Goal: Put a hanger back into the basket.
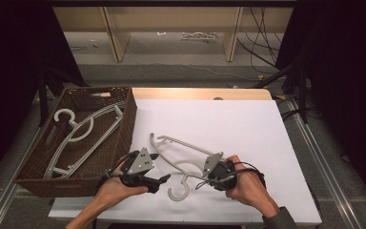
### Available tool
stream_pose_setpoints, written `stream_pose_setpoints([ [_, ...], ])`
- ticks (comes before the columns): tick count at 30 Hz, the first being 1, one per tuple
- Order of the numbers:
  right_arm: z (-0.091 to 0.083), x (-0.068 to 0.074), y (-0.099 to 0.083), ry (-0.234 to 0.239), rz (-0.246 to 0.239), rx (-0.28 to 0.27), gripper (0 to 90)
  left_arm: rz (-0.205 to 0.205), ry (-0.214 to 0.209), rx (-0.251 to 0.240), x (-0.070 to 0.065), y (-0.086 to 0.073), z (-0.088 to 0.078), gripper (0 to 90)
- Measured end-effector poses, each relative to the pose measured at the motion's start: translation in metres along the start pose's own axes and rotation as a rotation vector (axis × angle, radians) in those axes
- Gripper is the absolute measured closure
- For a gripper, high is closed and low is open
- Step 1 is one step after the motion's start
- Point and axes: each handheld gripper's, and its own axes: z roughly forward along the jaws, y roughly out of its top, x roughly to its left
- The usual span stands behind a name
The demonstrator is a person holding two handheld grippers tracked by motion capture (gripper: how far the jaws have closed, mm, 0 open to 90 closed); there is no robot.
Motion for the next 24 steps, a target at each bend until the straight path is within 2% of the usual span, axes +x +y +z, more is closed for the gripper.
stream_pose_setpoints([
  [2, -0.002, 0.002, 0.001, -0.006, -0.002, 0.002, 82.2, 0.018, 0.002, 0.032, 0.003, 0.002, 0.006, 25.1],
  [4, -0.004, 0.002, 0.001, -0.001, -0.015, -0.003, 82.2, 0.018, -0.001, 0.039, 0.005, 0.002, 0.011, 26.4],
  [6, -0.007, 0.004, 0.002, -0.005, -0.021, -0.004, 82.3, 0.04, -0.012, 0.061, 0.007, 0.002, 0.016, 27.5],
  [12, -0.017, 0.007, 0.006, -0.011, -0.061, -0.021, 82.3, 0.128, -0.026, 0.105, 0.003, 0.007, 0.027, 34.2],
  [13, -0.018, 0.008, 0.007, -0.014, -0.065, -0.024, 82.3, 0.157, -0.024, 0.12, 0.003, 0.008, 0.028, 34.9],
  [16, -0.023, 0.01, 0.008, -0.016, -0.073, -0.033, 82.4, 0.151, -0.043, 0.124, 0.001, 0.009, 0.031, 36.9],
  [24, -0.029, 0.012, 0.01, -0.005, -0.109, -0.051, 82.5, 0.189, -0.1, 0.156, 0.003, 0.007, 0.043, 45.0],
])
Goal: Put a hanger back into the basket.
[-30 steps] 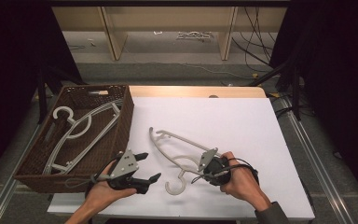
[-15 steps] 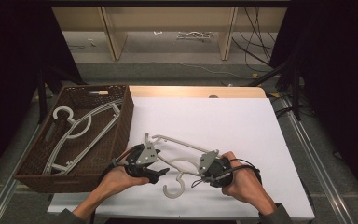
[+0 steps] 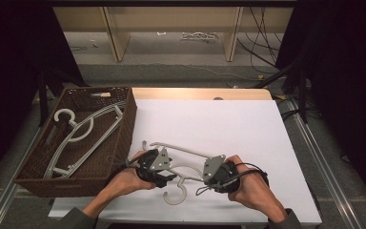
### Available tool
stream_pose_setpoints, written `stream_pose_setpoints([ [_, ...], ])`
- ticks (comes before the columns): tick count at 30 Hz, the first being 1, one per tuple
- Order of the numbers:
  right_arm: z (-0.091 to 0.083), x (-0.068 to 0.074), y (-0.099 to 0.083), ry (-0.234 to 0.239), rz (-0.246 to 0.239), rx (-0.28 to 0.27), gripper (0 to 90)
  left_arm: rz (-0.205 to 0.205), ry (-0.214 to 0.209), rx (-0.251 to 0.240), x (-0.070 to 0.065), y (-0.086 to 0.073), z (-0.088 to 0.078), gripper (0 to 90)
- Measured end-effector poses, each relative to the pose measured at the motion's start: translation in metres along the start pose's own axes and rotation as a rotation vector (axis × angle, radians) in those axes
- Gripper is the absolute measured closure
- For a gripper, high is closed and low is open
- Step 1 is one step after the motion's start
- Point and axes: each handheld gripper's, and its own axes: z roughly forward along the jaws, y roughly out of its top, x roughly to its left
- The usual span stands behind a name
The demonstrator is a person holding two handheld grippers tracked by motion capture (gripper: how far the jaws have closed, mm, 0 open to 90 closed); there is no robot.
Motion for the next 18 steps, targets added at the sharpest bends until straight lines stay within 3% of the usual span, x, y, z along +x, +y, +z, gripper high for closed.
stream_pose_setpoints([
  [4, -0.001, 0.001, 0.001, 0.01, -0.013, -0.002, 82.5, 0.033, -0.046, 0.021, -0.001, 0.002, 0.002, 51.3],
  [6, -0.001, 0.0, 0.0, 0.009, -0.017, -0.003, 82.5, 0.037, -0.051, 0.021, -0.002, 0.003, 0.002, 60.9],
  [8, -0.001, -0.001, 0.0, 0.011, -0.028, -0.012, 82.6, 0.035, -0.075, 0.018, 0.0, 0.004, 0.0, 62.0],
  [11, -0.005, -0.002, -0.002, 0.003, -0.03, -0.019, 82.7, 0.072, -0.096, 0.027, 0.004, 0.005, -0.006, 63.5],
  [12, -0.006, -0.003, -0.003, 0.009, -0.032, -0.026, 82.7, 0.051, -0.094, 0.006, 0.003, 0.006, -0.007, 64.5],
  [13, -0.007, -0.004, -0.003, 0.005, -0.04, -0.033, 82.6, 0.085, -0.104, 0.027, 0.005, 0.007, -0.01, 64.9],
  [17, -0.011, -0.006, -0.005, 0.004, -0.051, -0.059, 82.5, 0.061, -0.092, 0.007, 0.002, 0.009, -0.013, 65.8],
  [18, -0.012, -0.007, -0.006, 0.01, -0.053, -0.062, 82.4, 0.081, -0.096, 0.022, 0.003, 0.01, -0.014, 66.0],
])
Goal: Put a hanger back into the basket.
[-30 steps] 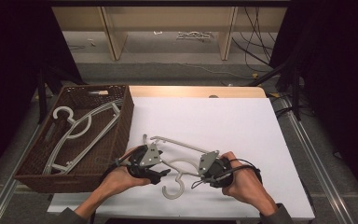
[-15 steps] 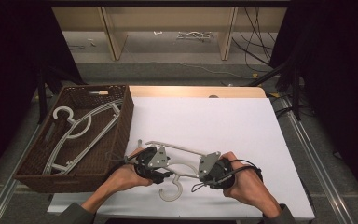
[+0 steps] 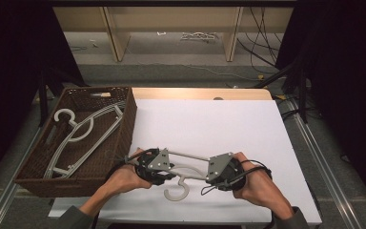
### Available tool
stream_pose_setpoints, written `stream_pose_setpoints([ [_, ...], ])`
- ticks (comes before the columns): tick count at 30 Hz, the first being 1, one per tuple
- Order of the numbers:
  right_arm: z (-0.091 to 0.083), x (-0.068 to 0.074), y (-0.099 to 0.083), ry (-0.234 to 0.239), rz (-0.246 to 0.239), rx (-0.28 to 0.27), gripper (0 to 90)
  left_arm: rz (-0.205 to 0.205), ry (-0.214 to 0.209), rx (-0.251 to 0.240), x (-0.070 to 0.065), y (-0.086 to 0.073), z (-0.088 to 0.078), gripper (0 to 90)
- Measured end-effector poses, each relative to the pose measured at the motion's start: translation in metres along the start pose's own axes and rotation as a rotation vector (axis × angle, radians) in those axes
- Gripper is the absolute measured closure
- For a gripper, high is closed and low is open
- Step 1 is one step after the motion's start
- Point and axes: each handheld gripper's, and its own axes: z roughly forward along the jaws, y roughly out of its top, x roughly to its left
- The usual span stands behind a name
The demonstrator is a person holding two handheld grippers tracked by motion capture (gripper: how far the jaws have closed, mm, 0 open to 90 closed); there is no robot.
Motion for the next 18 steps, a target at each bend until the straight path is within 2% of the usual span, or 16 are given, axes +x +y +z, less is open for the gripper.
stream_pose_setpoints([
  [1, 0.0, -0.001, -0.001, 0.009, -0.001, -0.008, 82.4, 0.012, -0.004, 0.01, 0.0, 0.001, -0.001, 66.4],
  [4, -0.002, -0.004, -0.005, 0.015, 0.005, -0.028, 81.3, 0.004, 0.002, -0.015, -0.002, 0.003, -0.003, 68.0],
  [5, -0.003, -0.006, -0.007, 0.014, 0.006, -0.041, 80.9, 0.026, 0.001, -0.012, -0.002, 0.004, -0.005, 68.8],
  [7, -0.004, -0.009, -0.01, 0.014, 0.02, -0.061, 79.3, 0.023, -0.011, -0.026, -0.005, 0.007, -0.005, 71.2],
  [8, -0.005, -0.01, -0.011, 0.011, 0.022, -0.061, 78.8, 0.053, -0.019, -0.007, -0.005, 0.009, -0.007, 72.1],
  [9, -0.005, -0.012, -0.013, 0.007, 0.019, -0.063, 78.3, 0.039, -0.02, -0.023, -0.007, 0.01, -0.007, 72.9],
  [10, -0.006, -0.013, -0.015, 0.006, 0.019, -0.066, 78.0, 0.063, -0.026, -0.017, -0.006, 0.011, -0.01, 73.7],
  [11, -0.006, -0.014, -0.016, 0.01, 0.023, -0.069, 78.0, 0.035, -0.028, -0.047, -0.007, 0.012, -0.01, 74.2],
  [14, -0.008, -0.017, -0.019, -0.013, 0.037, -0.078, 78.5, 0.003, -0.046, -0.104, -0.007, 0.014, -0.016, 77.1],
  [15, -0.008, -0.018, -0.02, -0.024, 0.045, -0.08, 78.2, -0.003, -0.075, -0.114, -0.008, 0.016, -0.019, 78.2],
  [16, -0.009, -0.019, -0.021, -0.036, 0.05, -0.078, 77.5, 0.02, -0.056, -0.105, -0.008, 0.018, -0.02, 78.9],
  [18, -0.01, -0.02, -0.021, -0.041, 0.049, -0.083, 76.9, 0.021, -0.041, -0.104, -0.011, 0.02, -0.021, 78.9],
])
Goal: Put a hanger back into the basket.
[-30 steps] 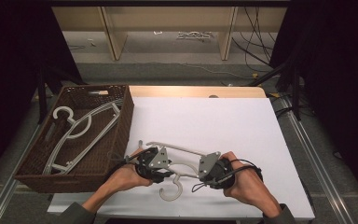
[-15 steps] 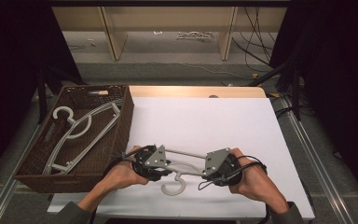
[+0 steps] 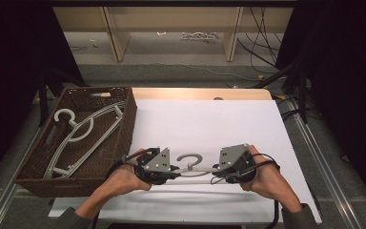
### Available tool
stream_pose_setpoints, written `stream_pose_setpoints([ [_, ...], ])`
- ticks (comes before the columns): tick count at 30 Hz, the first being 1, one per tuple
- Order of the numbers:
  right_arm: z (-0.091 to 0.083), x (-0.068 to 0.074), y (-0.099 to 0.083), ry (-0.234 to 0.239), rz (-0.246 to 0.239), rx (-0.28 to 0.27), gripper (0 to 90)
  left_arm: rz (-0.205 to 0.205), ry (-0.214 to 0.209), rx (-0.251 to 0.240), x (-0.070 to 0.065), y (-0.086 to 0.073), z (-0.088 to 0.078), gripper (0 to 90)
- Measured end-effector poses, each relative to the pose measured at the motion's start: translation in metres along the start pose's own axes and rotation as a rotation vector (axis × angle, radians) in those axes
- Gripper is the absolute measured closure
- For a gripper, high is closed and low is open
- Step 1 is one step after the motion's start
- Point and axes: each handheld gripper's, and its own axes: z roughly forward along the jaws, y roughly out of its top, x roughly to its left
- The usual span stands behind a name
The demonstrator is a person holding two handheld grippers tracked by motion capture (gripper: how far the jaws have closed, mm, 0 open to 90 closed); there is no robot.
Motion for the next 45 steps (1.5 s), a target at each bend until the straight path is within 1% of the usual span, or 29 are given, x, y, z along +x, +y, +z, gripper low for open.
stream_pose_setpoints([
  [1, -0.001, 0.0, 0.0, -0.002, 0.007, 0.002, 76.3, -0.01, 0.0, -0.002, -0.001, 0.001, 0.0, 79.2],
  [3, -0.002, -0.002, 0.0, -0.023, 0.054, -0.013, 74.0, -0.037, 0.003, -0.011, -0.001, 0.001, 0.0, 79.3],
  [4, -0.003, -0.003, -0.001, -0.027, 0.062, -0.018, 73.0, -0.05, 0.003, -0.014, 0.0, 0.001, 0.0, 79.3],
  [5, -0.004, -0.003, -0.001, -0.036, 0.084, -0.019, 69.7, -0.063, 0.009, -0.013, 0.0, 0.001, 0.0, 79.3],
  [6, -0.005, -0.003, 0.0, -0.052, 0.117, -0.033, 63.5, -0.073, 0.015, -0.01, 0.001, 0.0, 0.0, 79.3],
  [7, -0.005, -0.004, 0.0, -0.073, 0.131, -0.047, 58.2, -0.083, 0.027, -0.003, 0.002, -0.001, 0.0, 79.3],
  [8, -0.006, -0.005, 0.001, -0.103, 0.172, -0.066, 53.3, -0.089, 0.033, 0.002, 0.004, -0.002, -0.001, 79.3],
  [12, -0.01, -0.011, -0.001, -0.181, 0.277, -0.122, 42.1, -0.179, 0.058, -0.018, 0.01, -0.008, -0.003, 79.4],
  [14, -0.011, -0.013, -0.002, -0.19, 0.315, -0.142, 38.5, -0.21, 0.06, -0.024, 0.013, -0.009, -0.005, 79.3],
  [15, -0.012, -0.013, -0.003, -0.183, 0.328, -0.142, 37.2, -0.226, 0.059, -0.031, 0.013, -0.01, -0.006, 79.4],
  [17, -0.012, -0.013, -0.005, -0.201, 0.347, -0.147, 36.1, -0.244, 0.067, -0.035, 0.015, -0.01, -0.009, 79.3],
  [18, -0.013, -0.013, -0.005, -0.202, 0.355, -0.149, 36.0, -0.265, 0.071, -0.044, 0.015, -0.01, -0.01, 79.3],
  [19, -0.012, -0.013, -0.006, -0.209, 0.361, -0.153, 35.8, -0.269, 0.076, -0.041, 0.016, -0.01, -0.012, 79.3],
  [20, -0.013, -0.012, -0.006, -0.22, 0.372, -0.159, 35.2, -0.291, 0.078, -0.056, 0.016, -0.01, -0.013, 79.3],
  [21, -0.014, -0.012, -0.006, -0.217, 0.378, -0.165, 35.2, -0.305, 0.083, -0.065, 0.018, -0.011, -0.015, 79.3],
  [22, -0.015, -0.011, -0.007, -0.221, 0.381, -0.183, 35.2, -0.32, 0.087, -0.074, 0.019, -0.011, -0.017, 79.3],
  [23, -0.016, -0.01, -0.007, -0.219, 0.393, -0.204, 35.1, -0.359, 0.071, -0.098, 0.021, -0.012, -0.02, 79.4],
  [25, -0.019, -0.008, -0.008, -0.233, 0.409, -0.249, 34.1, -0.401, 0.073, -0.132, 0.024, -0.014, -0.024, 79.3],
  [27, -0.022, -0.007, -0.01, -0.258, 0.422, -0.282, 33.7, -0.417, 0.074, -0.146, 0.027, -0.016, -0.029, 79.3],
  [28, -0.024, -0.006, -0.011, -0.259, 0.433, -0.297, 33.3, -0.433, 0.078, -0.159, 0.029, -0.017, -0.033, 79.4],
  [29, -0.026, -0.005, -0.012, -0.277, 0.434, -0.317, 33.2, -0.454, 0.08, -0.17, 0.029, -0.018, -0.036, 79.3],
  [33, -0.03, 0.0, -0.016, -0.29, 0.457, -0.346, 31.7, -0.472, 0.1, -0.197, 0.031, -0.018, -0.047, 79.3],
  [34, -0.03, 0.001, -0.018, -0.292, 0.454, -0.346, 31.6, -0.476, 0.1, -0.205, 0.032, -0.018, -0.049, 79.3],
  [35, -0.029, 0.003, -0.018, -0.288, 0.466, -0.346, 31.6, -0.488, 0.098, -0.215, 0.032, -0.018, -0.05, 79.3],
  [36, -0.027, 0.004, -0.019, -0.304, 0.465, -0.357, 31.6, -0.487, 0.108, -0.206, 0.032, -0.017, -0.052, 79.3],
  [38, -0.026, 0.008, -0.021, -0.292, 0.468, -0.358, 31.6, -0.499, 0.108, -0.219, 0.033, -0.016, -0.054, 79.3],
  [41, -0.023, 0.013, -0.023, -0.296, 0.463, -0.378, 31.6, -0.498, 0.117, -0.244, 0.035, -0.01, -0.063, 79.3],
  [42, -0.023, 0.015, -0.024, -0.289, 0.471, -0.382, 31.6, -0.501, 0.114, -0.24, 0.036, -0.009, -0.066, 79.3],
  [45, -0.019, 0.018, -0.026, -0.294, 0.483, -0.4, 31.6, -0.501, 0.12, -0.264, 0.037, -0.003, -0.077, 79.3],
])
